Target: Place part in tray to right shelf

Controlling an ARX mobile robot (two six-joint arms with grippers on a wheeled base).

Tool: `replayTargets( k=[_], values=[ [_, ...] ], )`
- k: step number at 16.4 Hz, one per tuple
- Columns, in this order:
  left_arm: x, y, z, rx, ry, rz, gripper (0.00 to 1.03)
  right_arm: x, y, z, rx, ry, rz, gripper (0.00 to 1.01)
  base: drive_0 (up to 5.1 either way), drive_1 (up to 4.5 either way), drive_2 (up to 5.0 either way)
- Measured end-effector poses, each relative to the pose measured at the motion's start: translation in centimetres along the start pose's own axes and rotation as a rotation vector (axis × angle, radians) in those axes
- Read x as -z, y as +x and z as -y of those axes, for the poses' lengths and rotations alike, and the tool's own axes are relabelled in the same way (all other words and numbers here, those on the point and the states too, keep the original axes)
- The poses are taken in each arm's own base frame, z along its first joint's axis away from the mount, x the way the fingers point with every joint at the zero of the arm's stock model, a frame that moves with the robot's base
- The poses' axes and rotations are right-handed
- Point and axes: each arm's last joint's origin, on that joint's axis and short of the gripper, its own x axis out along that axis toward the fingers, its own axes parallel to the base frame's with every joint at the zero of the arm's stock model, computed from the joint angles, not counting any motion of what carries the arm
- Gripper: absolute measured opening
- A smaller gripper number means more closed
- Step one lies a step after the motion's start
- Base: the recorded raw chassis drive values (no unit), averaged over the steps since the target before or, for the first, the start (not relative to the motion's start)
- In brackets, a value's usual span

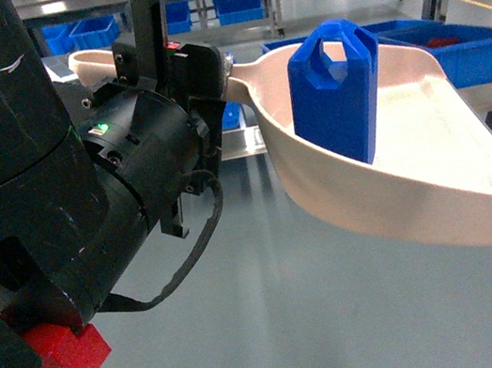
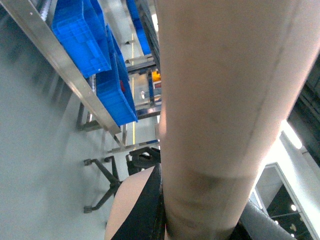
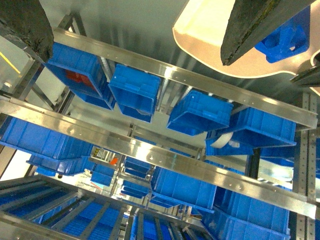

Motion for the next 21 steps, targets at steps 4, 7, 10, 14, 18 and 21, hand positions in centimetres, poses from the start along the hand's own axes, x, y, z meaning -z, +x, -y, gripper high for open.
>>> replayTargets(
  k=[4,7,10,14,18,21],
  values=[
    [0.02,0.00,-0.01,-0.001,0.000,-0.002,0.18,-0.01,0.00,0.00,0.000,0.000,0.001,0.98,0.0,0.00,0.0],
    [0.02,0.00,0.00,0.000,0.000,-0.002,0.18,-0.01,0.00,0.00,0.001,0.000,0.001,0.98,0.0,0.00,0.0],
    [0.02,0.00,-0.01,-0.002,0.001,-0.002,0.18,-0.01,0.00,0.00,0.000,0.000,0.001,0.98,0.0,0.00,0.0],
    [0.02,0.00,-0.01,-0.001,0.001,-0.001,0.18,-0.01,0.00,0.00,0.000,0.000,0.001,0.98,0.0,0.00,0.0],
    [0.02,-0.01,-0.04,-0.003,0.000,-0.002,0.18,0.02,0.00,-0.01,0.000,0.000,-0.001,0.98,0.0,0.00,0.0],
    [0.03,-0.03,-0.09,-0.007,0.002,-0.003,0.18,0.01,0.00,0.00,0.000,0.000,0.000,0.98,0.0,0.00,0.0]
  ],
)
